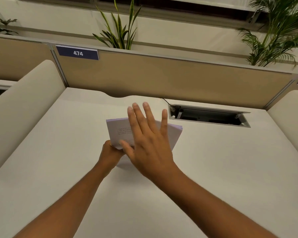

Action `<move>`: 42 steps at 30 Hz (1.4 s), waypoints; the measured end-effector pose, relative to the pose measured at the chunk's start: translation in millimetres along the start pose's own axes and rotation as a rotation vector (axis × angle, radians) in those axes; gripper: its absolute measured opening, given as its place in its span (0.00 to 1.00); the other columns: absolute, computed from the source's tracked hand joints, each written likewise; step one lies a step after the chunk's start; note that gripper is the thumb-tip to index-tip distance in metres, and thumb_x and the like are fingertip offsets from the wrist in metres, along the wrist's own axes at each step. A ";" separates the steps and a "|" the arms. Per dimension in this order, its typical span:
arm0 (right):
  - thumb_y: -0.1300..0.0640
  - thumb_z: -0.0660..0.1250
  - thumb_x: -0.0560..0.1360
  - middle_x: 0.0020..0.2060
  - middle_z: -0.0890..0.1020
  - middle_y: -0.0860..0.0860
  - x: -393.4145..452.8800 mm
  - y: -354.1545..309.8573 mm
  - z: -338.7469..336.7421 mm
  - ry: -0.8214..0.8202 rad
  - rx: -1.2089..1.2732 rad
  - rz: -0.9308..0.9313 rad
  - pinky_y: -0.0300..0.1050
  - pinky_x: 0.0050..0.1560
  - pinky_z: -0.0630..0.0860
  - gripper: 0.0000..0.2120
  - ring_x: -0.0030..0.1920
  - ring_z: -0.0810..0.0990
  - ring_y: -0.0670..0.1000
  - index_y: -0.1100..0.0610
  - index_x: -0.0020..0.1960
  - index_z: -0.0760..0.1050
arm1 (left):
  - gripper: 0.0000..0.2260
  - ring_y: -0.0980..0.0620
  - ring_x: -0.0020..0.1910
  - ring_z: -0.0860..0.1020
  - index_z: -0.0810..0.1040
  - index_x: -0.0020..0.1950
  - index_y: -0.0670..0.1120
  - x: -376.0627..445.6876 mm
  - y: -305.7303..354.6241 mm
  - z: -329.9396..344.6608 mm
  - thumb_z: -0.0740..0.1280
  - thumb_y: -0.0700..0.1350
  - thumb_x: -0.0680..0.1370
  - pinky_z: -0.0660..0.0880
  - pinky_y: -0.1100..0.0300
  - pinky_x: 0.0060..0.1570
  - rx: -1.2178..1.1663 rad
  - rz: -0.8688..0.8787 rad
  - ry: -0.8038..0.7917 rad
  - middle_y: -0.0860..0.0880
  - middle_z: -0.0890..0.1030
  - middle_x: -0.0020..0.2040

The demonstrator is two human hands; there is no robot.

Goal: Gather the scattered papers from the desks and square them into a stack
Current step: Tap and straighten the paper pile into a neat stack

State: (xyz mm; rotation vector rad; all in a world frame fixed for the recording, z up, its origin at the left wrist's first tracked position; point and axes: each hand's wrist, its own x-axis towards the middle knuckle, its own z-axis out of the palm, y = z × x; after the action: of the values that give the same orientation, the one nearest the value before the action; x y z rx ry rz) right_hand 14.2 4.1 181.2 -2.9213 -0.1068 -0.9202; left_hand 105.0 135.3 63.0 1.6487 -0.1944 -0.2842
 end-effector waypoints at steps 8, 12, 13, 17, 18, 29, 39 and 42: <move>0.37 0.61 0.83 0.86 0.52 0.57 1.8 -8.4 6.6 -0.197 0.033 -0.016 0.69 0.82 0.40 0.41 0.86 0.46 0.60 0.57 0.86 0.51 | 0.19 0.43 0.57 0.84 0.78 0.65 0.56 -1.8 2.2 0.4 0.70 0.58 0.75 0.84 0.38 0.63 0.013 0.029 0.002 0.51 0.87 0.56; 0.40 0.64 0.82 0.85 0.56 0.58 -4.1 11.5 -0.8 -0.157 -0.001 -0.005 0.68 0.82 0.41 0.40 0.86 0.50 0.61 0.59 0.85 0.55 | 0.20 0.47 0.58 0.86 0.83 0.61 0.61 2.3 -3.5 -2.9 0.82 0.51 0.71 0.85 0.45 0.62 -0.011 -0.014 -0.010 0.60 0.91 0.53; 0.40 0.65 0.81 0.85 0.56 0.58 -5.9 16.9 -1.8 -0.156 -0.020 0.010 0.68 0.82 0.39 0.40 0.86 0.50 0.61 0.59 0.85 0.55 | 0.22 0.43 0.60 0.86 0.84 0.64 0.59 3.6 -5.8 -3.1 0.84 0.45 0.73 0.84 0.41 0.64 -0.011 -0.017 -0.003 0.55 0.90 0.58; 0.39 0.65 0.81 0.85 0.56 0.57 -15.0 29.7 -0.5 -0.146 -0.079 0.052 0.67 0.80 0.32 0.42 0.86 0.49 0.61 0.57 0.86 0.54 | 0.26 0.35 0.62 0.84 0.82 0.71 0.50 7.5 -11.0 -1.5 0.83 0.40 0.74 0.82 0.35 0.68 -0.004 -0.011 0.008 0.43 0.88 0.64; 0.38 0.65 0.81 0.85 0.55 0.57 -17.8 30.3 0.3 -0.137 -0.077 0.055 0.67 0.81 0.33 0.42 0.86 0.48 0.61 0.57 0.86 0.54 | 0.27 0.35 0.62 0.84 0.82 0.71 0.49 7.9 -11.0 -1.3 0.84 0.41 0.73 0.81 0.35 0.68 -0.009 -0.015 0.004 0.42 0.88 0.64; 0.35 0.77 0.71 0.86 0.51 0.42 -65.2 60.1 21.1 0.169 0.726 0.771 0.59 0.83 0.59 0.58 0.85 0.52 0.47 0.42 0.86 0.42 | 0.22 0.43 0.57 0.88 0.88 0.61 0.53 11.1 -12.5 -3.4 0.87 0.42 0.69 0.85 0.44 0.61 0.008 -0.051 -0.018 0.51 0.92 0.56; 0.49 0.75 0.78 0.57 0.86 0.45 -79.3 62.6 72.0 -0.220 1.106 0.878 0.42 0.55 0.85 0.19 0.58 0.84 0.50 0.46 0.67 0.79 | 0.20 0.46 0.56 0.88 0.88 0.57 0.56 6.1 -2.8 -4.7 0.87 0.44 0.68 0.86 0.49 0.56 0.027 -0.087 -0.032 0.56 0.92 0.52; 0.56 0.74 0.80 0.55 0.88 0.47 -79.1 74.4 73.0 -0.174 1.091 0.918 0.42 0.53 0.85 0.13 0.55 0.87 0.50 0.50 0.64 0.83 | 0.20 0.50 0.51 0.90 0.89 0.55 0.56 6.6 0.7 -9.6 0.87 0.50 0.65 0.86 0.54 0.52 0.040 -0.118 -0.041 0.59 0.92 0.51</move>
State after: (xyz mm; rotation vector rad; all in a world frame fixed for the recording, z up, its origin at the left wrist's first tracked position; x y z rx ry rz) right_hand -2.3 -66.4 72.2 -1.6880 0.5068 -0.2668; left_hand 114.2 142.4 64.1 1.6979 -0.1349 -0.4060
